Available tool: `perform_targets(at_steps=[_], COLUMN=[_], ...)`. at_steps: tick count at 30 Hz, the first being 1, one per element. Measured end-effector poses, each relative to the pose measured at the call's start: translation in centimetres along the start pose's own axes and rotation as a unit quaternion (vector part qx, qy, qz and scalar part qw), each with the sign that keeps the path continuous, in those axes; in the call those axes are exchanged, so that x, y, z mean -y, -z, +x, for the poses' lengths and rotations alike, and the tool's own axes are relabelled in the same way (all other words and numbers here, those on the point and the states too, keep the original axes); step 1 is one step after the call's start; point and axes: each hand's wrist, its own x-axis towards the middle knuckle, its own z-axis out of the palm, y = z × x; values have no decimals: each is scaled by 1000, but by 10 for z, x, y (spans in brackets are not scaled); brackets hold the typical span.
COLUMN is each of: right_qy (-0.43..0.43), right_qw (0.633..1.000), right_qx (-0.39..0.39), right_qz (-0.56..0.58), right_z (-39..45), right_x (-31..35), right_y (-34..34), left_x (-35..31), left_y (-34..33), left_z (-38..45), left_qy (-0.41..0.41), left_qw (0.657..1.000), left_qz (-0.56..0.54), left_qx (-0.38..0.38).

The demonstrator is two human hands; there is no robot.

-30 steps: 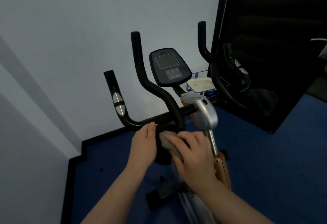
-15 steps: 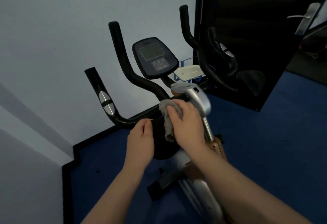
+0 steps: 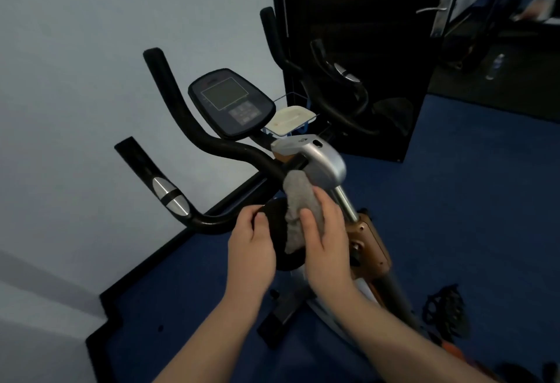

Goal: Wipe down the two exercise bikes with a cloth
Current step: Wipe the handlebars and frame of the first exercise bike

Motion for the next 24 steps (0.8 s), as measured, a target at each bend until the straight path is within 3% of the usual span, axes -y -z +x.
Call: perform_targets(at_steps=[4,8,13,18,24], right_qy=[-50,-26,-90,-2,-7], right_qw=[991,991,976,999,997], right_qx=[-108,-118,-150,-50,73], right_qz=[53,55,129,10,-9], right_z=[-12,1,-36,3,2], right_x=[-2,7,-1,2,-6], right_y=[-21,-22,-32,-7,15], left_x=[3,4,6,7,10], left_y=[3,5,4,2,-3], left_z=[1,1,1,1,0], left_qy=[-2,-18,-27,-20,-7], left_qw=[1000,999,999,999,998], left_qz=[5,-8,-17,-37,-60], left_qx=[30,37,38,27,-5])
